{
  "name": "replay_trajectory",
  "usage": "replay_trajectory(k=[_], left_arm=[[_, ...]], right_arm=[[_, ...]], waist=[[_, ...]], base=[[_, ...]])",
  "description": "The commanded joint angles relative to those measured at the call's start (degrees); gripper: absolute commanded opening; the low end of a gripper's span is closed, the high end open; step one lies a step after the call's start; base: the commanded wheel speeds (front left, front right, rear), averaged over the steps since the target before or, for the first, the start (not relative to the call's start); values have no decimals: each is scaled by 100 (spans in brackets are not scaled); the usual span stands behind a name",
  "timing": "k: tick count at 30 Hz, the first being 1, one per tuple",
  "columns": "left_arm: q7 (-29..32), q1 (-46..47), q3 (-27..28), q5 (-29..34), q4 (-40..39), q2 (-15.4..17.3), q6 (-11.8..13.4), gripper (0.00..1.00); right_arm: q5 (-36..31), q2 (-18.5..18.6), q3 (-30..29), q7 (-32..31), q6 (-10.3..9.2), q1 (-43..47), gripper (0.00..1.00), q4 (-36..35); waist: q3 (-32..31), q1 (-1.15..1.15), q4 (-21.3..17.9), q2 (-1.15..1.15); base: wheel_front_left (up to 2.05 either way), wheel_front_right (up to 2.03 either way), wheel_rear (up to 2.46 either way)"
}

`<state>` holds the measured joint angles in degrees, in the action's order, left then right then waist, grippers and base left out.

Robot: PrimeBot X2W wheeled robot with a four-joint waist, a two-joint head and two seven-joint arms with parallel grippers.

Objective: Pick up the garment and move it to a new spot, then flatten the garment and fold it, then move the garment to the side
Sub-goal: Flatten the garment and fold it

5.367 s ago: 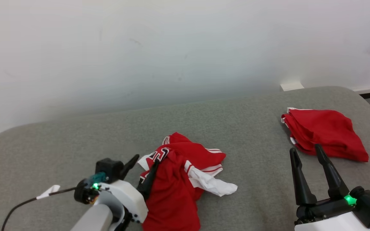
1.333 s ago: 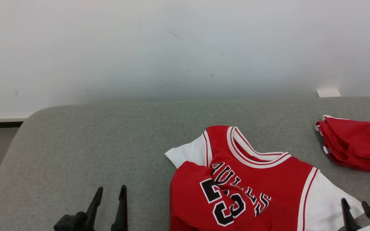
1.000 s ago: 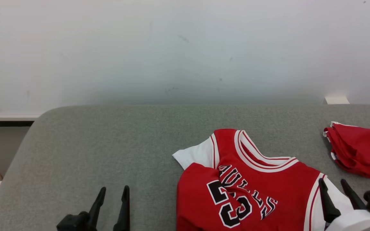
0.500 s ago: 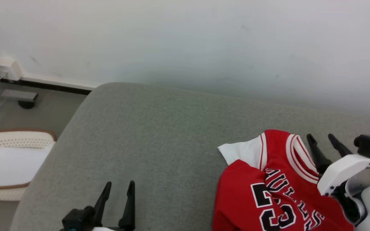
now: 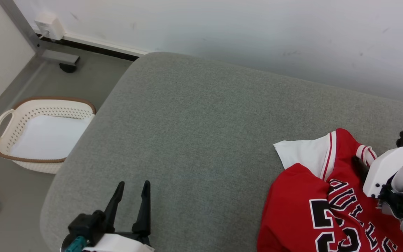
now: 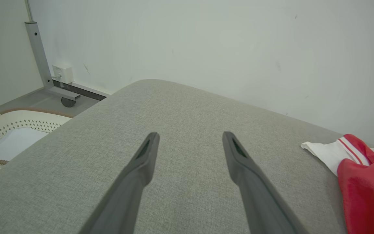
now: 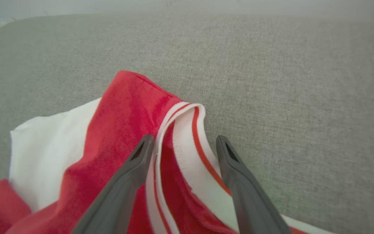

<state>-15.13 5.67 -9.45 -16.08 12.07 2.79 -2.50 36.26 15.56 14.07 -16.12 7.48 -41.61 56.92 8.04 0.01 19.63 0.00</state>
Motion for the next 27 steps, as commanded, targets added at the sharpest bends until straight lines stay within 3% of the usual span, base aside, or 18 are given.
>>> replay_trajectory(k=[1,2,3,5,13,18,23,27], left_arm=[[0,59,2,-83,-36,22,26,100],[0,69,-4,-95,-44,22,34,100],[0,83,-7,-106,-51,22,45,100],[0,103,-25,-132,-55,22,67,100],[0,166,-18,-89,-69,22,91,100],[0,269,-79,-115,-146,20,57,100],[0,413,-135,-158,-218,22,92,100],[0,465,-165,-173,-244,22,99,100]], right_arm=[[190,-64,116,-244,0,-54,100,85],[283,-61,178,-365,0,-68,100,83],[362,-39,255,-447,0,-63,62,55],[483,8,383,-405,0,-29,0,-23],[508,298,648,734,0,-397,0,-134],[341,603,649,1333,-1,-955,0,27],[73,1130,441,1802,0,-1699,0,508],[-100,1335,218,2240,0,-2075,0,949]], waist=[[68,-1,47,0],[87,-1,47,0],[106,-1,47,0],[125,-1,42,0],[171,-1,-24,0],[519,-1,-16,0],[946,-1,95,0],[1119,-1,160,0]], base=[[0,0,0],[0,0,0],[0,0,0],[0,0,0],[0,0,0],[0,0,0],[0,0,0],[0,0,0]])
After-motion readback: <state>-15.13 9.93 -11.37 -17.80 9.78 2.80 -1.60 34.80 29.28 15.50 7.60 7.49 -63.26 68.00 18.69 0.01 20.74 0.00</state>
